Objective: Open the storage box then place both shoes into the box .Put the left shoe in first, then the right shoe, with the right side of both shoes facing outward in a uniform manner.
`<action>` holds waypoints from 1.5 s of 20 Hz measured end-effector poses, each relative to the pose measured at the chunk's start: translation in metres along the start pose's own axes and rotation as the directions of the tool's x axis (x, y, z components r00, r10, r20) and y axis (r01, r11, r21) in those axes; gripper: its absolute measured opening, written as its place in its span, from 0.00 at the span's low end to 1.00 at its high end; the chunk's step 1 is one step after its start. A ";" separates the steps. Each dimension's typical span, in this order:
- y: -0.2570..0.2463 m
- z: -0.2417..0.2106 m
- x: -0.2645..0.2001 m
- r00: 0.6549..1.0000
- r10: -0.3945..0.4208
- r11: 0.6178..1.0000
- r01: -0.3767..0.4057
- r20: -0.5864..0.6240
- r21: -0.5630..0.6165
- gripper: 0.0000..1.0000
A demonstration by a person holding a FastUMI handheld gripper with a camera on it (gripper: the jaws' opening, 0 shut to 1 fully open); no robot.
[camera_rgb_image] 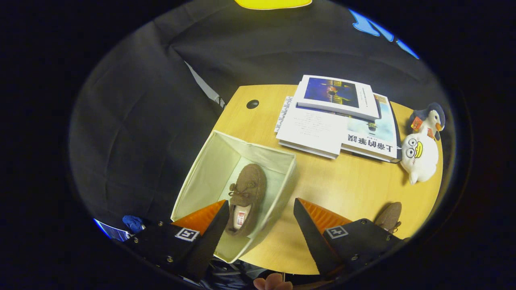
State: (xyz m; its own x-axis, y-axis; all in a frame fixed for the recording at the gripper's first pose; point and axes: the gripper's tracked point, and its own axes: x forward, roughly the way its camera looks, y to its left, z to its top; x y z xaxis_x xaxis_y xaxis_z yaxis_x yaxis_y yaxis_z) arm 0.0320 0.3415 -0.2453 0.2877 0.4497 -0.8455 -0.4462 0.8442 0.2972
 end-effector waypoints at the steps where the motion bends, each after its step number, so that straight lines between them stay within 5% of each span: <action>1: -0.008 -0.002 -0.006 1.000 0.001 1.000 -0.001 0.006 0.000 0.98; 13: -0.119 -0.024 -0.071 0.995 -0.049 0.998 0.046 0.084 0.034 0.98; 22: -0.213 -0.061 -0.106 0.975 -0.181 0.983 0.174 0.132 0.062 0.98; 30: -0.269 -0.123 -0.099 0.973 -0.225 0.967 0.216 0.055 0.136 0.98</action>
State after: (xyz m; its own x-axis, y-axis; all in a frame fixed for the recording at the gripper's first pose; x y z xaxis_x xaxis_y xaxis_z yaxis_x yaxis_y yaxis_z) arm 0.0190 0.0337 -0.2958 0.4268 0.2640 -0.8649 -0.2541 0.9529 0.1654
